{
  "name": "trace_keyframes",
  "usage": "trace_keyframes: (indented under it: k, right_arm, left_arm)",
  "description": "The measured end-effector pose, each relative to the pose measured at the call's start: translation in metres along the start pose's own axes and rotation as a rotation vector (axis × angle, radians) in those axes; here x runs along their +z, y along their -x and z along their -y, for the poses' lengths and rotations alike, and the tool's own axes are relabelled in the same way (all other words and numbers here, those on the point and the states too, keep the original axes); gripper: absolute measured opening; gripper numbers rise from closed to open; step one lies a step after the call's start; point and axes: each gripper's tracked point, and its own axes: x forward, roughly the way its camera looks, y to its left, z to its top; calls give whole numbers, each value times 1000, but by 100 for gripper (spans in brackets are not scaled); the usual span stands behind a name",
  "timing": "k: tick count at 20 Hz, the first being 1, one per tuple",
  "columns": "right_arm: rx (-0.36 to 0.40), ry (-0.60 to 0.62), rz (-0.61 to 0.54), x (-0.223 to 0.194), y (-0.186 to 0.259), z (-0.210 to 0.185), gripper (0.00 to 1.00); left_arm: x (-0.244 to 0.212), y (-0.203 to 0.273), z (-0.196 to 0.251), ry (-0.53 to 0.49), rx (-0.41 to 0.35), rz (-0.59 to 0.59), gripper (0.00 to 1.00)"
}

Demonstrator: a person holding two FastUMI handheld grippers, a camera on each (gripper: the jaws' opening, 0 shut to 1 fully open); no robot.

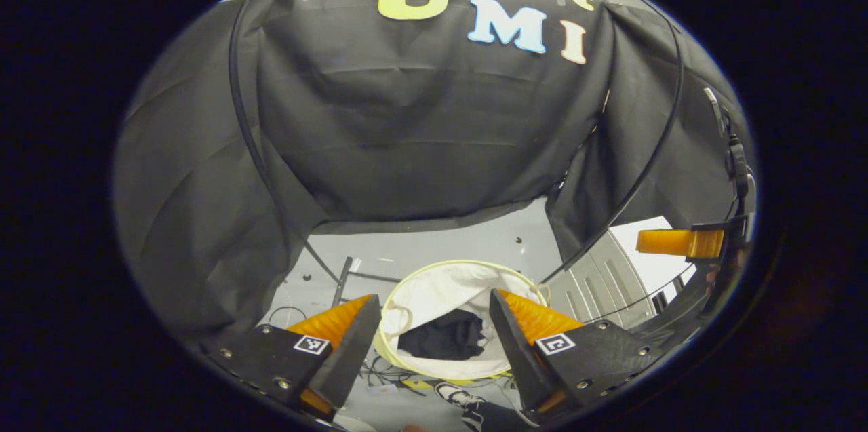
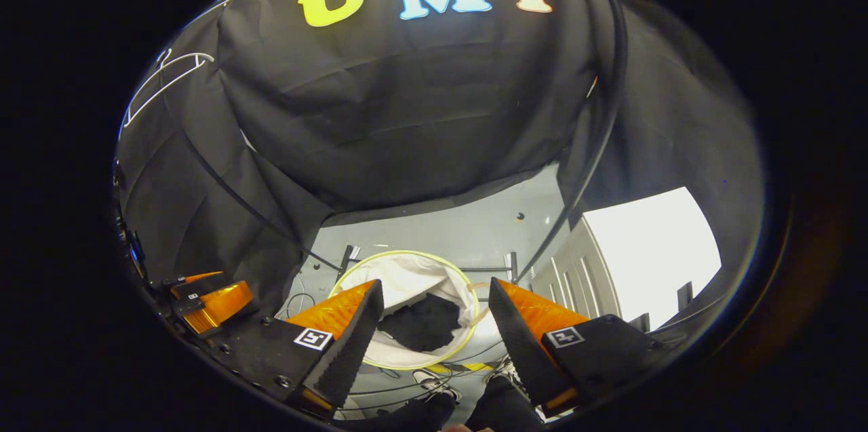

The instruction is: Grasp the clothes on the hanger with both hands and then place them into the laundry hamper below.

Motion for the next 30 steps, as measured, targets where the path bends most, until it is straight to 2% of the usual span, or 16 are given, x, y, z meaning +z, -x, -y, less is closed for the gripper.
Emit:
trace_keyframes:
  k: [4, 7, 16, 17, 18, 20, 21, 22, 23, 26, 28, 30]
  right_arm:
    - [-41, 11, 71, 17, 22, 34, 98]
    - [-53, 27, 152, 39, 45, 54, 98]
    - [-20, 135, 495, 137, 130, 99, 98]
    - [-19, 142, 534, 149, 141, 104, 98]
    - [-15, 142, 565, 156, 151, 110, 93]
    - [7, 131, 629, 173, 172, 116, 93]
    - [14, 128, 667, 184, 183, 120, 98]
    - [17, 126, 698, 192, 194, 124, 93]
    - [14, 127, 731, 201, 203, 128, 98]
    - [-4, 112, 828, 224, 229, 142, 98]
    - [21, 109, 903, 240, 248, 138, 95]
    - [55, 110, 925, 242, 254, 135, 98]
  left_arm:
    - [28, 25, 15, -33, 37, 64, 94]
    - [68, 50, 37, -50, 69, 157, 94]
    - [195, 123, 146, -36, 146, 479, 93]
    - [203, 134, 150, -23, 147, 504, 93]
    - [215, 144, 156, -8, 147, 532, 93]
    - [241, 168, 170, 16, 147, 602, 92]
    - [255, 182, 174, 21, 150, 642, 92]
    - [265, 194, 176, 22, 157, 675, 92]
    - [274, 207, 179, 22, 166, 705, 92]
    - [292, 247, 186, 37, 238, 777, 92]
    - [297, 264, 204, 42, 215, 822, 92]
    - [293, 280, 214, 52, 202, 834, 92]
